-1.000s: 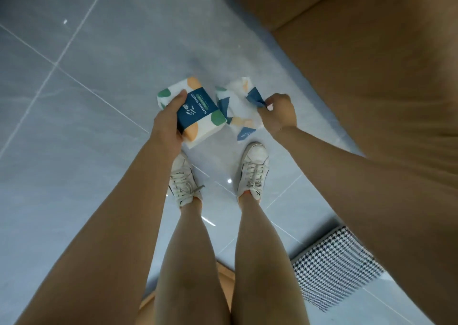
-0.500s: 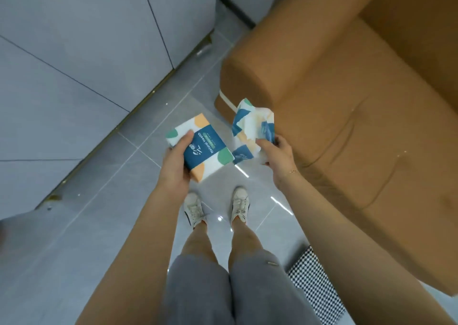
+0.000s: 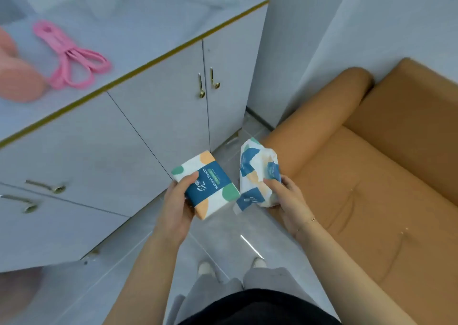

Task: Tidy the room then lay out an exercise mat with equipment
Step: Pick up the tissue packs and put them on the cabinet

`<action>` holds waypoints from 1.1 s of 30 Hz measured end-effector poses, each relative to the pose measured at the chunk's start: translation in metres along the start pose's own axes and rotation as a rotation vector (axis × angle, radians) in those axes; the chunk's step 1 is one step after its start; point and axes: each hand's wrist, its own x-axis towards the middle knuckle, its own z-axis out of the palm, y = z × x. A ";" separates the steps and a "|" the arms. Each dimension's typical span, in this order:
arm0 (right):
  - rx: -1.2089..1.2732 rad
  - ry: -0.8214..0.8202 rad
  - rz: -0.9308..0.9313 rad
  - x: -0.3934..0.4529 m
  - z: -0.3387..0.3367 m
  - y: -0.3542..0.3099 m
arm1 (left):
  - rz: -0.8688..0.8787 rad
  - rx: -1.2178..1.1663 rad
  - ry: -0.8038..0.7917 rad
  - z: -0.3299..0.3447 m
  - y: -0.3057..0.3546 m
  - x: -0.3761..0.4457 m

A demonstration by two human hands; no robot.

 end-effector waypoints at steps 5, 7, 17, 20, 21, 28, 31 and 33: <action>0.016 -0.070 -0.068 -0.011 0.037 -0.034 | 0.077 0.031 -0.021 -0.010 0.052 -0.006; 0.026 -0.118 -0.082 -0.011 0.054 -0.047 | 0.092 0.024 -0.014 -0.011 0.071 -0.003; 0.006 -0.198 -0.177 0.070 0.139 -0.147 | 0.231 0.030 0.062 0.013 0.192 0.077; -0.031 -0.218 -0.205 0.115 0.171 -0.190 | 0.274 0.007 0.103 0.031 0.241 0.115; -0.044 -0.222 -0.209 0.127 0.180 -0.202 | 0.286 0.002 0.105 0.035 0.254 0.128; -0.218 -0.327 -0.269 0.203 0.258 -0.274 | 0.315 -0.003 0.283 0.044 0.326 0.219; -0.264 -0.313 -0.243 0.229 0.288 -0.283 | 0.301 -0.008 0.311 0.033 0.331 0.249; -0.332 -0.278 -0.247 0.239 0.301 -0.282 | 0.311 0.027 0.360 0.028 0.333 0.260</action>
